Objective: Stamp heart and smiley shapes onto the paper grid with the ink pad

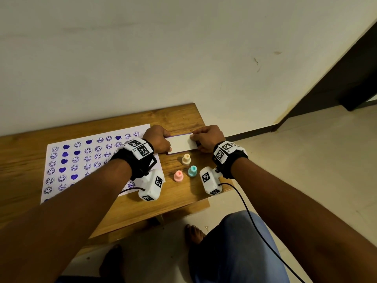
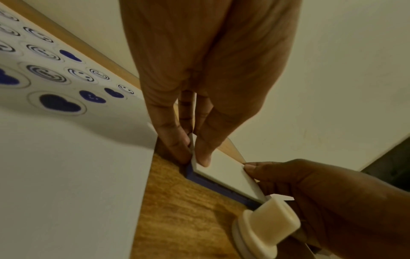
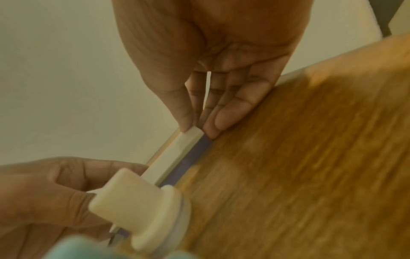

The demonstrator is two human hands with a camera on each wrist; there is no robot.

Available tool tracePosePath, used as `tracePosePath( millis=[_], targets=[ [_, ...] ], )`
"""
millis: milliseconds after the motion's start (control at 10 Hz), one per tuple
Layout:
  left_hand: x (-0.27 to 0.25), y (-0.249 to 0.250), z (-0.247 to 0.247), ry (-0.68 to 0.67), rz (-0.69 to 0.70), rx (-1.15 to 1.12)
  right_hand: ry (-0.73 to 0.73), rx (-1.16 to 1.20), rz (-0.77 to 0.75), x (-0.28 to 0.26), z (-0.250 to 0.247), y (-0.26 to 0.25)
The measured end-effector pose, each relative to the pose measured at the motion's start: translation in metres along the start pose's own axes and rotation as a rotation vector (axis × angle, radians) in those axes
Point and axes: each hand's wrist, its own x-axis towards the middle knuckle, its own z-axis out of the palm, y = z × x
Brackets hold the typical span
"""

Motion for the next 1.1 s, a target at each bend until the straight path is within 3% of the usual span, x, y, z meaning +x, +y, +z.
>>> tracePosePath(
  millis=[200,500,700,900,1000,1100],
  targets=[
    [-0.004,0.001,-0.002,-0.079,0.081,0.102,-0.009,-0.009,-0.025,0.000,0.001,0.000],
    [-0.005,0.002,0.004,-0.005,0.199,0.270,-0.060,-0.054,-0.035,0.000,-0.005,-0.002],
    [-0.006,0.003,0.009,-0.012,0.195,0.309,-0.108,-0.019,-0.022,-0.002,-0.008,-0.003],
    [-0.021,-0.013,-0.005,0.032,0.181,0.160,-0.147,0.034,-0.040,-0.012,-0.013,-0.005],
    [-0.042,-0.027,-0.030,0.065,0.127,0.092,-0.104,0.012,-0.036,-0.018,-0.013,-0.005],
    [-0.063,-0.054,-0.052,0.110,0.073,0.063,0.031,-0.196,-0.127,-0.026,-0.008,-0.006]
  ],
)
